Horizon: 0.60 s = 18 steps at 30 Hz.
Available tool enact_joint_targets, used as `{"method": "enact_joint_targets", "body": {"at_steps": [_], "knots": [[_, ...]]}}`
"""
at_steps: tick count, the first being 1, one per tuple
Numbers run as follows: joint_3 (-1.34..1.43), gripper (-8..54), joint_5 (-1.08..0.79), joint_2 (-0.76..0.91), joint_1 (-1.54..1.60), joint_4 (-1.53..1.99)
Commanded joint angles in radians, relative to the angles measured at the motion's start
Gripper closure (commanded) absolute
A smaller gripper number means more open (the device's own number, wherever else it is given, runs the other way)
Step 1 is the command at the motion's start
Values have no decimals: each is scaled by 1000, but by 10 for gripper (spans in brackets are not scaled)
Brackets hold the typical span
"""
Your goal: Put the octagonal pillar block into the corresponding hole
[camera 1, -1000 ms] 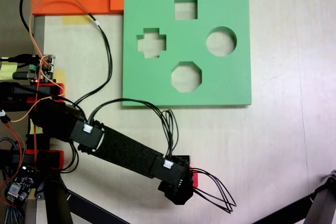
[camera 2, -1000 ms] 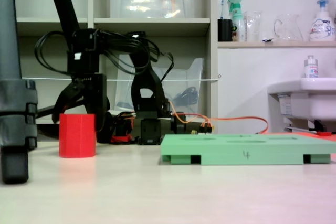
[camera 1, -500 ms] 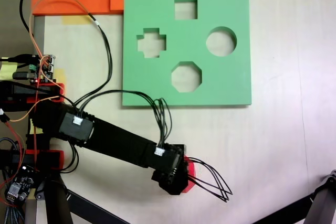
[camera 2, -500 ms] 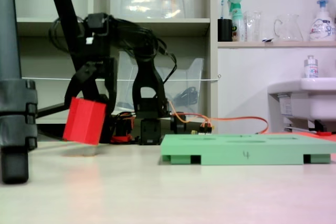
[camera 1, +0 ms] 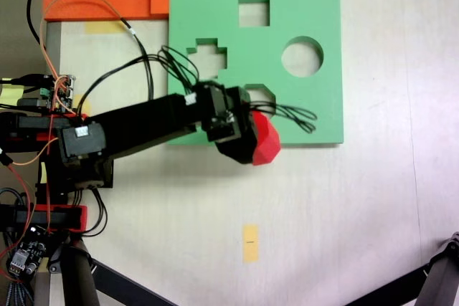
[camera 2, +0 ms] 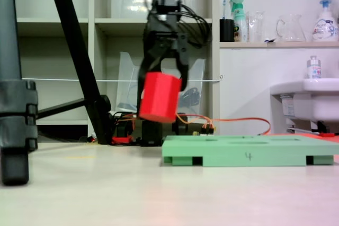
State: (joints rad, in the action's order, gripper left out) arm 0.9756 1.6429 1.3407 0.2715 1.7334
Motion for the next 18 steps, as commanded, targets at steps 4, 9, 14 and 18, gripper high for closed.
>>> {"method": "enact_joint_targets", "body": {"at_steps": [4, 9, 14, 18], "knots": [[-54, 241, 83, -31, 149, -37], [-54, 241, 133, -87, 213, -43], [-54, 241, 144, -141, 239, -61], [-54, 241, 155, -166, 247, -86]]}}
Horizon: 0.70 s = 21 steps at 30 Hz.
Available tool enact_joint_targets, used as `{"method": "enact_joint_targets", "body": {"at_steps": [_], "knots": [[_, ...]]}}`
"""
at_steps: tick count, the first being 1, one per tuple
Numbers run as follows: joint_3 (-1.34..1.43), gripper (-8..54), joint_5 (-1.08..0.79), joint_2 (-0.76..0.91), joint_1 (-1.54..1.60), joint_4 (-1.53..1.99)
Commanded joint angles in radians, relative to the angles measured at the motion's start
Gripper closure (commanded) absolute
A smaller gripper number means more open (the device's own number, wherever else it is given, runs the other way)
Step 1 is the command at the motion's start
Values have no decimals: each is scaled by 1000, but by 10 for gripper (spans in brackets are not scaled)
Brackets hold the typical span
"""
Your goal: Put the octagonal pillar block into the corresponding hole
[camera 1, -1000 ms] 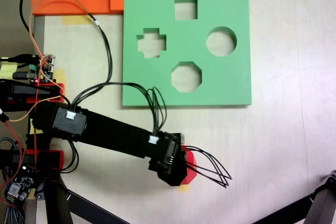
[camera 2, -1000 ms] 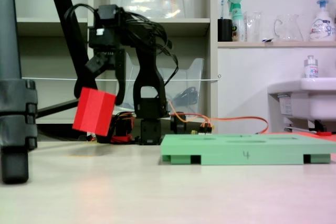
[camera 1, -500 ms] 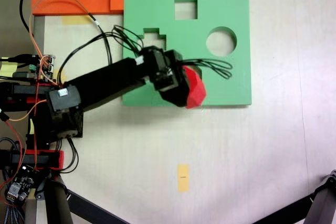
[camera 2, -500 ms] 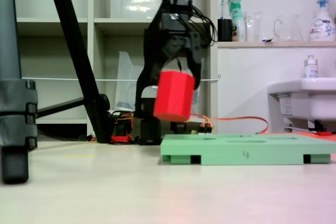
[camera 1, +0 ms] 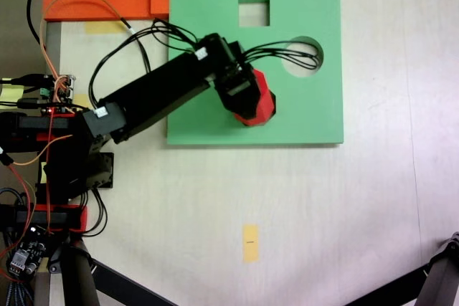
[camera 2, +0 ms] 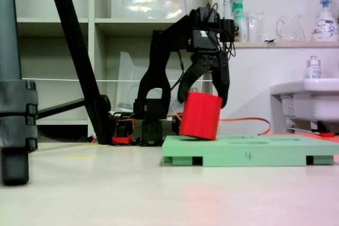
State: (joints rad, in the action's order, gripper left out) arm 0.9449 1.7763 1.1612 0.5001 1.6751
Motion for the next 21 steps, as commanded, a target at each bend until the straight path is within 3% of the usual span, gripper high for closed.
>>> {"method": "enact_joint_targets", "body": {"at_steps": [1, 21], "knots": [[-23, 241, 25, 11, 20, -29], [-48, 240, 41, -9, 29, -78]]}}
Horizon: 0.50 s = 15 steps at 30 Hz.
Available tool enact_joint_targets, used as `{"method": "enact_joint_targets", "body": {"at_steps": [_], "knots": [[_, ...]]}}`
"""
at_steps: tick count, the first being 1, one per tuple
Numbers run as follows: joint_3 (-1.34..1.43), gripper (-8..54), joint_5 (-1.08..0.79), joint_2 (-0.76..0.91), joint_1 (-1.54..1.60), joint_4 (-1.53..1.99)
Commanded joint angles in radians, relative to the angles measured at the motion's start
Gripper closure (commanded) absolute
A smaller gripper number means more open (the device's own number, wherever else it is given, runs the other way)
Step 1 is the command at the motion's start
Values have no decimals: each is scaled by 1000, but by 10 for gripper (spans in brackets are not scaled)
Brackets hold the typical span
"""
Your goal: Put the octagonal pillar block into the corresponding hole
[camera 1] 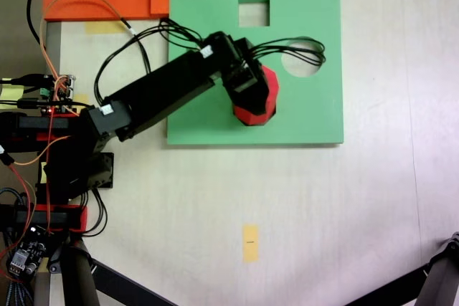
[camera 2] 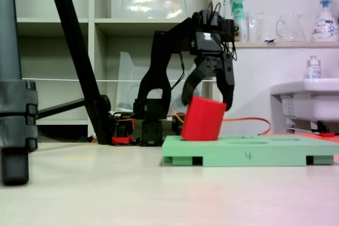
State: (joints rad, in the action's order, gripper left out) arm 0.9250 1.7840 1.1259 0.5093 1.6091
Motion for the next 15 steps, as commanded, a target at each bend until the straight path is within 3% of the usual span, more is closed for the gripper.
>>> {"method": "enact_joint_targets", "body": {"at_steps": [1, 15], "knots": [[-28, 240, 37, 26, 20, -12], [-44, 240, 123, 38, 0, -12]]}}
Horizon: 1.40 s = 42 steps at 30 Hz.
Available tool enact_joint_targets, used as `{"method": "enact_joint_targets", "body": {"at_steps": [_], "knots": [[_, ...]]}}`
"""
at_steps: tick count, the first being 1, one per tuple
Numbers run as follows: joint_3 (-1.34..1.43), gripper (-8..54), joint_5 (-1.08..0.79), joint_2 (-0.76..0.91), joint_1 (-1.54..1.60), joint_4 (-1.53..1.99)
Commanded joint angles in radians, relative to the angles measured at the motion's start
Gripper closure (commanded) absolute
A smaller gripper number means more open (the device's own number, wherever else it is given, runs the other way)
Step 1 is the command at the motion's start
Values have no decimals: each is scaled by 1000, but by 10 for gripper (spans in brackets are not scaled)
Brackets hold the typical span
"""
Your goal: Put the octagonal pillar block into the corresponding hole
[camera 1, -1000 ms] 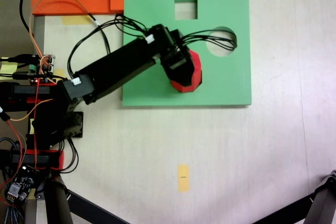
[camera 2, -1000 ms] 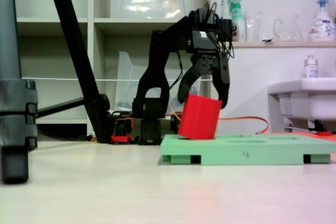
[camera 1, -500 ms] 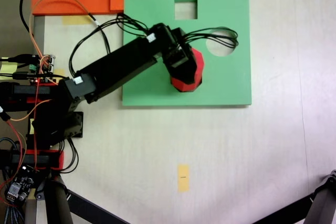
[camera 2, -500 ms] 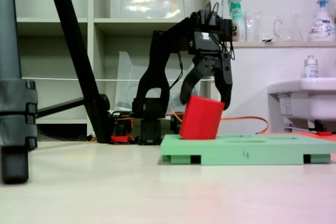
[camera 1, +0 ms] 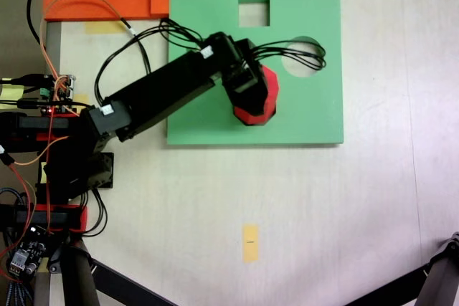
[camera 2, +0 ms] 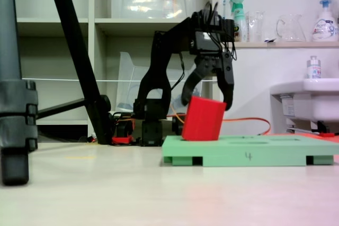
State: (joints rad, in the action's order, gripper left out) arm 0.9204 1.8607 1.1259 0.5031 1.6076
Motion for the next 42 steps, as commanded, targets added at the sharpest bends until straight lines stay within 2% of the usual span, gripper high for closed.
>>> {"method": "enact_joint_targets", "body": {"at_steps": [1, 9, 20, 37, 38, 42], "knots": [[-37, 240, 69, 37, 9, -11], [-9, 236, 67, 28, 14, -9], [46, 237, 71, 118, 12, -11], [126, 233, 78, -11, 6, -54], [126, 182, 78, -17, 5, -55], [149, 49, 81, -25, 8, -52]]}}
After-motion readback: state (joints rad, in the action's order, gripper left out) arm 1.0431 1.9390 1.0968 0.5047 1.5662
